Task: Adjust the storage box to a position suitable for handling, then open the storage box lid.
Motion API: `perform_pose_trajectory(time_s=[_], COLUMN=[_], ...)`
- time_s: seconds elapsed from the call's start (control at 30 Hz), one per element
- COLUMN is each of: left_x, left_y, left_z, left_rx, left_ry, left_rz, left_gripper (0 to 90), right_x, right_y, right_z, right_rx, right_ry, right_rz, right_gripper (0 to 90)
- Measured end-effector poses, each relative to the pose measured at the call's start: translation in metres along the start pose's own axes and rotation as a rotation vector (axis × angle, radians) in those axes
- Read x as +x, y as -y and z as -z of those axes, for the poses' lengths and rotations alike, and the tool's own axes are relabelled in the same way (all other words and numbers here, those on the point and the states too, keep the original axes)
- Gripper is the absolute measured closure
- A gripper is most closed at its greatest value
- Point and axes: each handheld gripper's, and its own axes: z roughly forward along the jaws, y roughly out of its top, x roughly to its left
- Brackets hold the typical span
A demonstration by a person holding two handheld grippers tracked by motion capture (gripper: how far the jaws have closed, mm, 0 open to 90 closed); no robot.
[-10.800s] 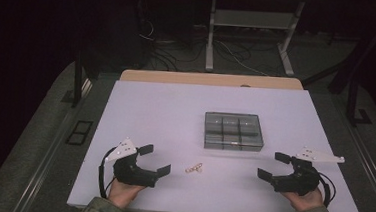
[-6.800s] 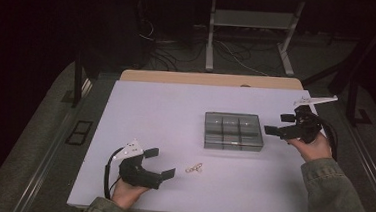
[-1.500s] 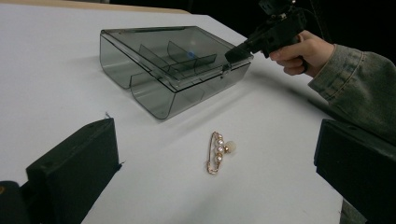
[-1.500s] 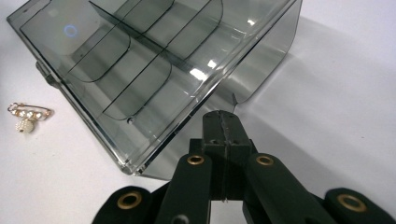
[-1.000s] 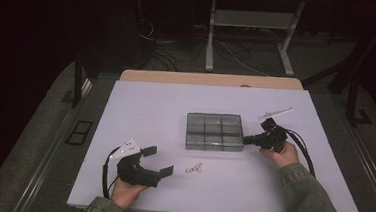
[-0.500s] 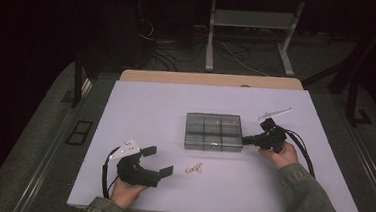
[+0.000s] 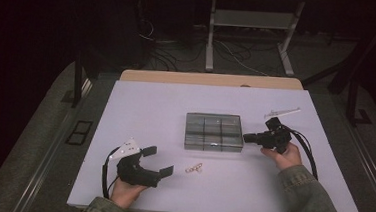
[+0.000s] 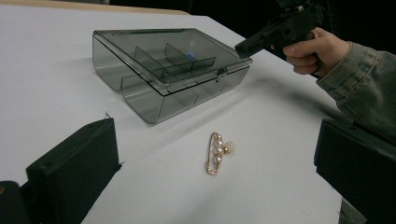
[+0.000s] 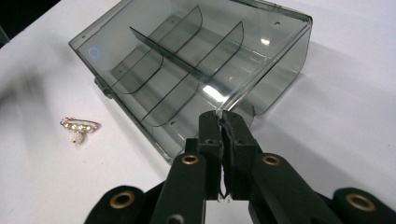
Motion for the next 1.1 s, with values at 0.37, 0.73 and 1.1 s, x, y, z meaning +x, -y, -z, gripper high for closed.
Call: perform_pose_trajectory(time_s=[0.37, 0.73, 1.1], left_x=[0.0, 0.0, 0.001], left_y=[0.0, 0.0, 0.0], left_z=[0.0, 0.0, 0.0], left_rx=[0.0, -0.003, 0.0], left_ry=[0.002, 0.008, 0.011], left_rz=[-0.002, -0.002, 0.0], left_gripper=[0.0, 0.0, 0.0], right_x=[0.017, 0.035, 0.037], right_y=[0.002, 0.009, 0.012], right_z=[0.012, 0.016, 0.008], right_rx=[-0.047, -0.047, -0.018], right_ry=[0.033, 0.075, 0.044], right_rz=[0.027, 0.064, 0.08], right_gripper=[66.3, 33.6, 19.1])
